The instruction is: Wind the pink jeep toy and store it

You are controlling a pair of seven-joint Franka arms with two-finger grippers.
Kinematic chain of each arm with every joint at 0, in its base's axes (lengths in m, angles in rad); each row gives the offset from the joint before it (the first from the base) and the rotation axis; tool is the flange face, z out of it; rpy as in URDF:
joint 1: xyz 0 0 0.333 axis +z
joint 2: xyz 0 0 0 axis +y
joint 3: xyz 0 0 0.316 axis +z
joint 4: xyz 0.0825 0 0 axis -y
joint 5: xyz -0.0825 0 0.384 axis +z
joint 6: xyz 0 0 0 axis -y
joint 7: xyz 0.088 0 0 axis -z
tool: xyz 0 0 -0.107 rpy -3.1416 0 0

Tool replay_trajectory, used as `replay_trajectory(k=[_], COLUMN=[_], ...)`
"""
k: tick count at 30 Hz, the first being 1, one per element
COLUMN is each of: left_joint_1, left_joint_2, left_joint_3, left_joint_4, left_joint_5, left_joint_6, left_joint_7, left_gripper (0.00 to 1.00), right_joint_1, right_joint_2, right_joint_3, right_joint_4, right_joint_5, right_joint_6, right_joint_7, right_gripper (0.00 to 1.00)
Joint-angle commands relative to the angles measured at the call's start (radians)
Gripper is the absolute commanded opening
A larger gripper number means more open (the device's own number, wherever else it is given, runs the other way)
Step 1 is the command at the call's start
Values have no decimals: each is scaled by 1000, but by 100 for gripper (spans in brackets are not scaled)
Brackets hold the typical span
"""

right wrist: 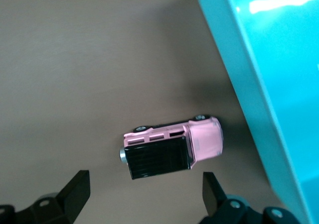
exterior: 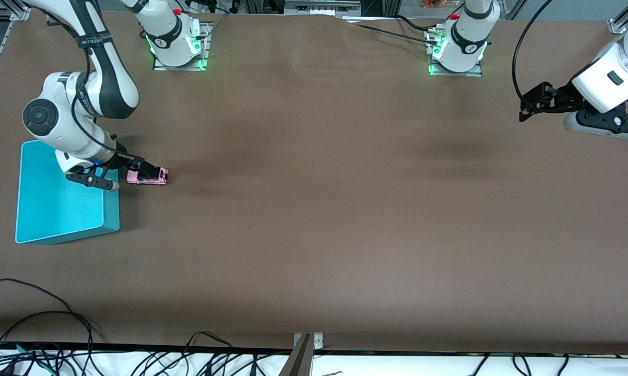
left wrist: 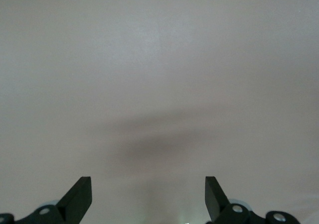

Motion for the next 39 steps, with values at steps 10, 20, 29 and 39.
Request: replay_trajectory(k=[10, 20, 29, 39], left_joint_1=[2, 2, 3, 2], left_joint_2=[11, 14, 31, 40], left_joint_3=[-6, -5, -5, -5], left_joint_4=[27, 24, 24, 27], left_joint_5=[0, -3, -6, -7], left_joint_6=[-3, -2, 27, 32], left_joint_7=[-8, -9, -9, -9], left_gripper=[100, 100, 100, 100], right_joint_1=[-9, -10, -10, -9], right_joint_2=[-20, 8, 55, 92], right_joint_3=[-23, -38, -38, -38], right_joint_4=[-166, -204, -203, -203], right_joint_5=[-4, -4, -4, -4], right_joint_6=[227, 391, 465, 474], right_joint_7=[583, 884, 963, 971], right_gripper=[100, 100, 100, 100])
